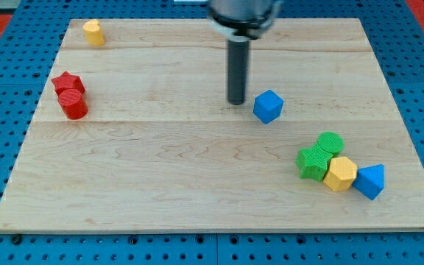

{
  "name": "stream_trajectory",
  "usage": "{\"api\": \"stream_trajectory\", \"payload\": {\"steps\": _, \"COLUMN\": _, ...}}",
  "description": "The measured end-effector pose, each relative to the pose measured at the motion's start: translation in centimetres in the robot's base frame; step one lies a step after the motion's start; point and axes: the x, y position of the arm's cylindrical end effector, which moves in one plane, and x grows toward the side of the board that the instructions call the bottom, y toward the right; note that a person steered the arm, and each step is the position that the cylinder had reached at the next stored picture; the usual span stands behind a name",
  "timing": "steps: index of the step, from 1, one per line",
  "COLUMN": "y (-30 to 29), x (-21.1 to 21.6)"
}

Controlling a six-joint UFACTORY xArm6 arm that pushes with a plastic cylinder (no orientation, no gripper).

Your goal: Slightly push the red blocks to the right side

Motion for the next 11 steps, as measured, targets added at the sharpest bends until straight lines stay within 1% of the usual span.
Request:
{"api": "stream_trajectory", "payload": {"steps": 1, "y": 4.0, "x": 0.2}}
{"api": "stream_trajectory", "payload": {"steps": 2, "y": 6.7, "x": 2.4}}
{"api": "stream_trajectory", "payload": {"steps": 3, "y": 5.9, "x": 2.8}}
{"api": "stream_trajectory", "payload": {"steps": 4, "y": -1.4, "x": 0.1}}
{"api": "stream_trajectory", "payload": {"steps": 6, "y": -23.0, "x": -6.5}}
{"api": "stream_trajectory", "payload": {"steps": 7, "y": -31.8, "x": -8.1}}
{"api": "stream_trajectory", "payload": {"steps": 8, "y": -35.4, "x": -6.3}}
{"api": "stream_trajectory", "payload": {"steps": 10, "y": -29.2, "x": 0.1}}
{"api": "stream_trajectory", "payload": {"steps": 11, "y": -28.6, "x": 1.5}}
